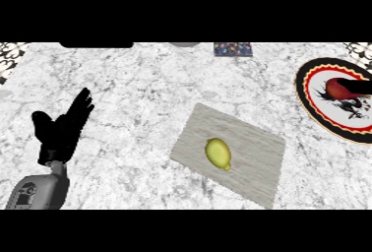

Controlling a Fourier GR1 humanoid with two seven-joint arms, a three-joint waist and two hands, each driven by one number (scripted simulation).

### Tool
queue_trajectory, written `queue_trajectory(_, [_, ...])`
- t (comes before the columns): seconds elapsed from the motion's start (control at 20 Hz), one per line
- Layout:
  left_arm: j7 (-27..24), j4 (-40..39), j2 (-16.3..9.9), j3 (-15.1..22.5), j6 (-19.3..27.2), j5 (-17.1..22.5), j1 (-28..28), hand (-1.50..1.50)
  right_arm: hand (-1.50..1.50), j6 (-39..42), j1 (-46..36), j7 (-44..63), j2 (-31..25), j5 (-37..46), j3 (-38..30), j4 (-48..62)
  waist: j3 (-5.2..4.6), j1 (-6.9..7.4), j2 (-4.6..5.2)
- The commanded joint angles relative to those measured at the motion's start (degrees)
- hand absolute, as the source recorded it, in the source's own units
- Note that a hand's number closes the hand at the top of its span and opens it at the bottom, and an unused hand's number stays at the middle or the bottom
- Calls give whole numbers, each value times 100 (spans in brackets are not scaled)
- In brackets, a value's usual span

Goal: Pick the pear from the placemat and place it in the plate

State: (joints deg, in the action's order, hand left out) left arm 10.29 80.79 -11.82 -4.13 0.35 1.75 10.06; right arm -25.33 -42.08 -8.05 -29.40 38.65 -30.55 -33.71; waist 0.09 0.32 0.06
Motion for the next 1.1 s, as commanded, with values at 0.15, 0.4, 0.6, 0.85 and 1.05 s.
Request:
queue_trajectory(0.15, [-400, -306, 100, -16, 115, -170, -92, 0, -150, 463, -91, -240, 329, -1095, -379, -1095, -13, -99, -31])
queue_trajectory(0.4, [99, 5, 77, -42, 105, -42, 25, 0, -150, 1610, 222, 262, 320, -2121, -886, -1274, -9, -153, -40])
queue_trajectory(0.6, [-61, 40, -107, -213, -94, 59, -106, 0, -150, 2209, 722, 521, 250, -2650, -956, -1911, -11, -108, -30])
queue_trajectory(0.85, [-78, -118, 140, -97, 77, -154, 30, 0, -150, 2083, 1232, 216, 145, -2927, -767, -2244, -10, -56, -8])
queue_trajectory(1.05, [-8, 104, -148, -313, -273, 51, -132, 0, -150, 2208, 1788, -64, 42, -3249, -913, -2342, -9, -43, -9])
